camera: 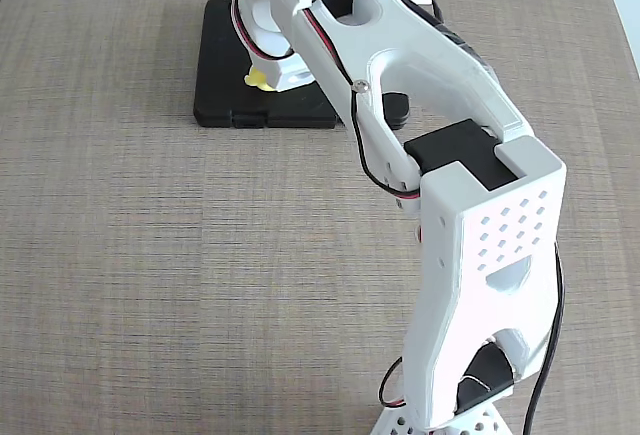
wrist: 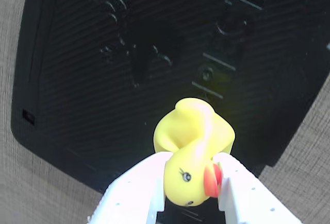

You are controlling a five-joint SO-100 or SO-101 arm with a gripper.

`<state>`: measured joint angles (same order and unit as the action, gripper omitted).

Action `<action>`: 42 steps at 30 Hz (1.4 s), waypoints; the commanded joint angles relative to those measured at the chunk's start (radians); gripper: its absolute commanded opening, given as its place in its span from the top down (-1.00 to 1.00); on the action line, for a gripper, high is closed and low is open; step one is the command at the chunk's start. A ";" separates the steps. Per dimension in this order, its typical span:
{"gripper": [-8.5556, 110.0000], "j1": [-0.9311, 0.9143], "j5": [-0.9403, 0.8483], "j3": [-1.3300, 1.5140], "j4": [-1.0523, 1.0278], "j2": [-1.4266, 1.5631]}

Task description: Grasp a duck and put it on the black surface.

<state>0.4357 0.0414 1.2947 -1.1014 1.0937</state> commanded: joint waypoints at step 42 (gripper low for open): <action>0.77 -0.423 -0.002 0.792 0.035 1.582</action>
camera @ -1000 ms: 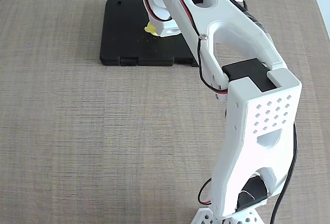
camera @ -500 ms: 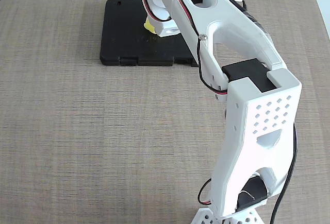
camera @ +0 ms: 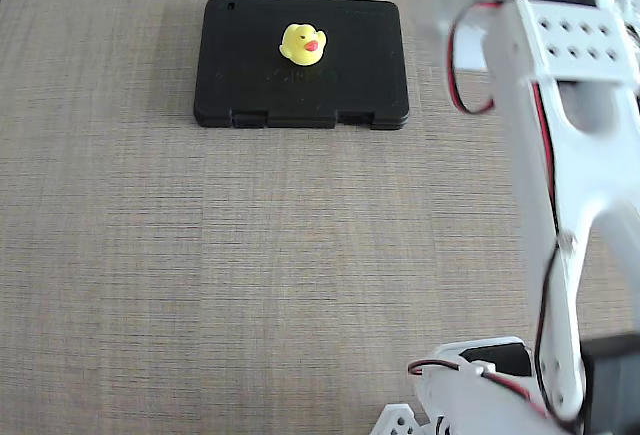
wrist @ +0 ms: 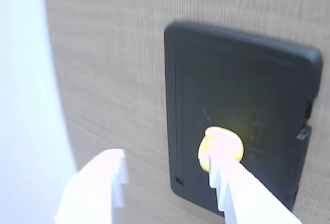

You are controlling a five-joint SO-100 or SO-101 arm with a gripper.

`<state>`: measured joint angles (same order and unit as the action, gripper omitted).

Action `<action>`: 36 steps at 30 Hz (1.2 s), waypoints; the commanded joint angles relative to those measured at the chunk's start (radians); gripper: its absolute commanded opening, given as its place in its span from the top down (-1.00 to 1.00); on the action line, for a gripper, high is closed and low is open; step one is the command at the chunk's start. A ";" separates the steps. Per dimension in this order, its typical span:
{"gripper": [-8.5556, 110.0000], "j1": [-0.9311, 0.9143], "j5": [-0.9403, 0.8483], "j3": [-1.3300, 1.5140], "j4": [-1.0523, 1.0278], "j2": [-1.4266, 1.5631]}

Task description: Grasp a duck and put it on the black surface.

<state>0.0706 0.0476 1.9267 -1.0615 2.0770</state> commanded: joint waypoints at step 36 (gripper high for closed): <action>0.86 -0.127 0.000 1.138 -0.137 1.279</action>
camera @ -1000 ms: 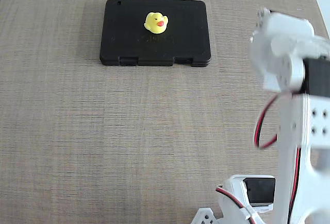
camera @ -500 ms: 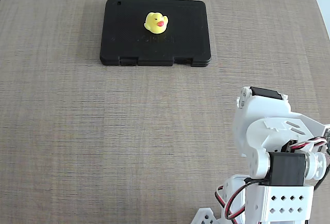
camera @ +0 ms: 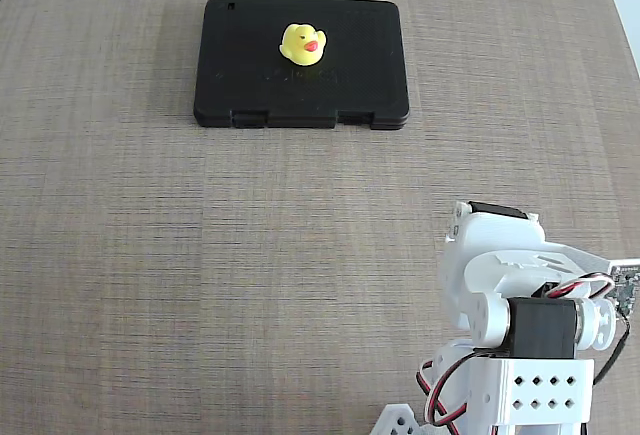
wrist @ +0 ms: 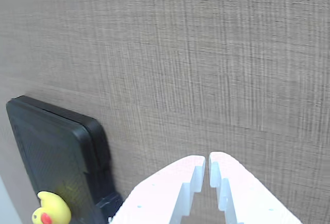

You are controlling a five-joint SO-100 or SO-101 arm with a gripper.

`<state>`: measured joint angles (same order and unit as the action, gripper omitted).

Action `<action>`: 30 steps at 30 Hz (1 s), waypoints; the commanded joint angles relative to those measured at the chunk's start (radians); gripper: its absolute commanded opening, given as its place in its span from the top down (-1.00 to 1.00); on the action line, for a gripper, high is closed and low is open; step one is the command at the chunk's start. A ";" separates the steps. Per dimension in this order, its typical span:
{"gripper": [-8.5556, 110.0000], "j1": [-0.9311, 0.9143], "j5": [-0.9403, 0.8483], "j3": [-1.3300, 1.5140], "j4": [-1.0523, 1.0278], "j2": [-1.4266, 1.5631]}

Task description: Grasp a duck and put it on the black surface.

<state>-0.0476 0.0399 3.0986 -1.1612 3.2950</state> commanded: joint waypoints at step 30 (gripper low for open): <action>0.86 0.044 0.000 -0.041 -0.078 0.066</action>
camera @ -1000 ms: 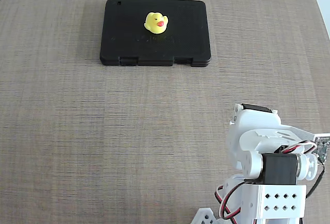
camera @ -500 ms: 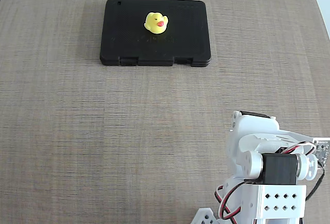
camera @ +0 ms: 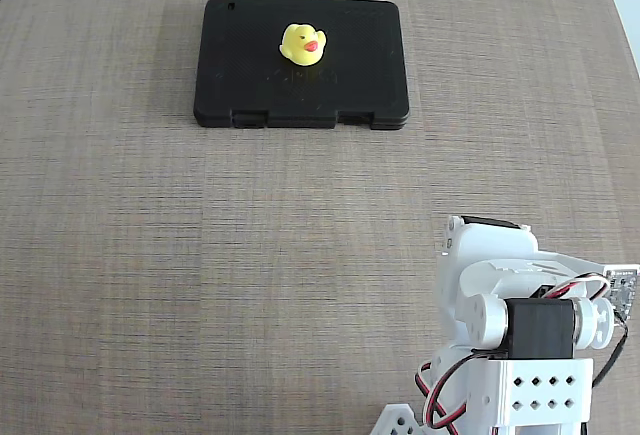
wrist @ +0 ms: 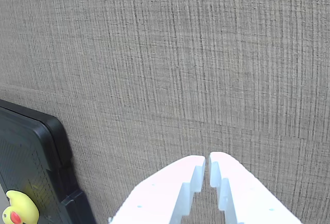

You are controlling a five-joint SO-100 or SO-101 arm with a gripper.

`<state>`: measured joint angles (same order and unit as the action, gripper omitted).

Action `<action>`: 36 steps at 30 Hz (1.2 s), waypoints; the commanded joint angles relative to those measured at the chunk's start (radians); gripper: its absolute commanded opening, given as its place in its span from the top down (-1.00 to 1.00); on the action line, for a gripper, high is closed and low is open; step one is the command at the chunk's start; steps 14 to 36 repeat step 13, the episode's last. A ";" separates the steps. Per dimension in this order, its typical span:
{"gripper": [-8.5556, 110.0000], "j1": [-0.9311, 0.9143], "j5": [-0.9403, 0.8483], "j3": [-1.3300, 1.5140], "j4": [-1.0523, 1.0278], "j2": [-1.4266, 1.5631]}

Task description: Grasp a duck and put it on the black surface.

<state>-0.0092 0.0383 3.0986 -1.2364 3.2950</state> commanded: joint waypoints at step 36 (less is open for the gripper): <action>0.86 0.011 -0.003 -0.041 -0.003 0.063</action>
